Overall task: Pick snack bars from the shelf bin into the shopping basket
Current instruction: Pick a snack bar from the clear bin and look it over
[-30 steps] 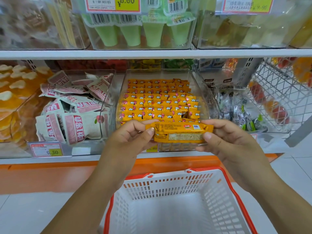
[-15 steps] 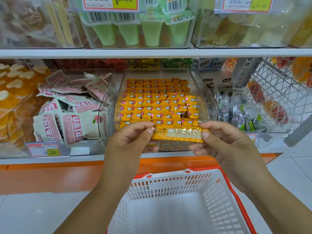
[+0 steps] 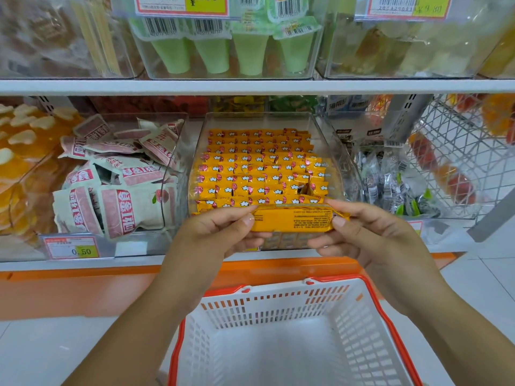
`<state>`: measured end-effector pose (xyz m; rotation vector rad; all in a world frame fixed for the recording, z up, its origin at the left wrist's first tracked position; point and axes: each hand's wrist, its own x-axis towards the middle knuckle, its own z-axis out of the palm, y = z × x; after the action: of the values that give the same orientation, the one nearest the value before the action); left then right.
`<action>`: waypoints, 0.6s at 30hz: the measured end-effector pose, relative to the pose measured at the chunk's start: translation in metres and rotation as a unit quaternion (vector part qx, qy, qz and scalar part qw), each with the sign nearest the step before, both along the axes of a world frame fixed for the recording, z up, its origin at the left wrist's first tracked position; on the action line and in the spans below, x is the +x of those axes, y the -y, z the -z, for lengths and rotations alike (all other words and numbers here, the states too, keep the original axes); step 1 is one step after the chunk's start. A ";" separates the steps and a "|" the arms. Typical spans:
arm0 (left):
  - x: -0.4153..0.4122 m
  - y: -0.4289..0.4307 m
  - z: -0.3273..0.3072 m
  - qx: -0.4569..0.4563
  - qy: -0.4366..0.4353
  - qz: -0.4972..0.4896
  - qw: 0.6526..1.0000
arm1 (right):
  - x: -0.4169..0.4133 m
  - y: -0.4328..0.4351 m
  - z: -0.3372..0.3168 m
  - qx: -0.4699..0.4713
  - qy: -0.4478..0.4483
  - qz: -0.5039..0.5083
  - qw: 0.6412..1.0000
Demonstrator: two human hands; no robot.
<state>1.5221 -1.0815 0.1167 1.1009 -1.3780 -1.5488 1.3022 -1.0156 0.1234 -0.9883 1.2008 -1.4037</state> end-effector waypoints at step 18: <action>-0.033 0.017 0.014 -0.192 0.232 -0.022 0.954 | -0.006 0.013 0.016 0.033 -0.070 0.068 0.995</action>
<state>1.4892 -1.0987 0.1024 1.2784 -1.8563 -0.9579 1.2964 -1.0282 0.1070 -0.9874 1.4324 -1.4083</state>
